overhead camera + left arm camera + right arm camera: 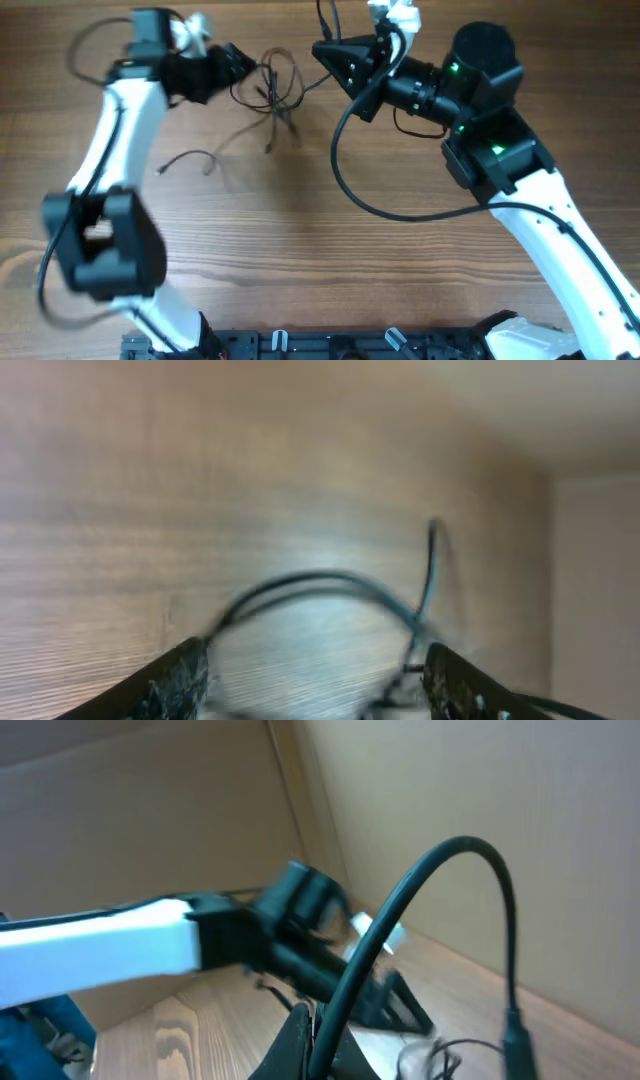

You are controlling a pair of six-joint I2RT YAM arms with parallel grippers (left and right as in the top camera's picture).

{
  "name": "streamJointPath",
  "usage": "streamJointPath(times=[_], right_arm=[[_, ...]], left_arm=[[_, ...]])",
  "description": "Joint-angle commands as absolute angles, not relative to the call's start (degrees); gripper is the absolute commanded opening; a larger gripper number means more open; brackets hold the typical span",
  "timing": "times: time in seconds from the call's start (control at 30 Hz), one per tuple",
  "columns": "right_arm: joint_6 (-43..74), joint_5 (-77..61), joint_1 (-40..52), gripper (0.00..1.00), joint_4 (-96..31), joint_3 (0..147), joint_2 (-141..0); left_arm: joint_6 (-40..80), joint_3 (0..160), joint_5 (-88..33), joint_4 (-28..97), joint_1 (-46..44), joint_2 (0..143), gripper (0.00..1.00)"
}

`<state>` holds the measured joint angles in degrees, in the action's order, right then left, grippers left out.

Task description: Untangle cables

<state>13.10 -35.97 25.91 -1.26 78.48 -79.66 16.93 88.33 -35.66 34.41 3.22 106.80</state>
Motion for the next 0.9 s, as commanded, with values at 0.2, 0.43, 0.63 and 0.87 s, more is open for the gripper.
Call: streamJointPath(times=[0.2,0.43,0.63,0.87], right_arm=[[5.6,-30.2,25.7,0.04,-14.1,88.9,-78.2],[1.5,-28.9,25.6,0.04,-20.0,90.9,-78.1],[1.5,-29.0,25.6,0.04,-21.9,90.9,-78.1],[0.0,-33.3,24.8,0.04,-22.2,90.9,-76.7]], left_arm=[[22.8,88.0,-31.9,38.5,13.0,93.8,0.57],[19.7,88.0,-31.7,47.1,13.1,95.5,0.77],[14.9,88.0,-31.7,51.0,8.8,97.9,0.82],[7.0,88.0,-30.8,53.1,3.0,100.7,0.77]])
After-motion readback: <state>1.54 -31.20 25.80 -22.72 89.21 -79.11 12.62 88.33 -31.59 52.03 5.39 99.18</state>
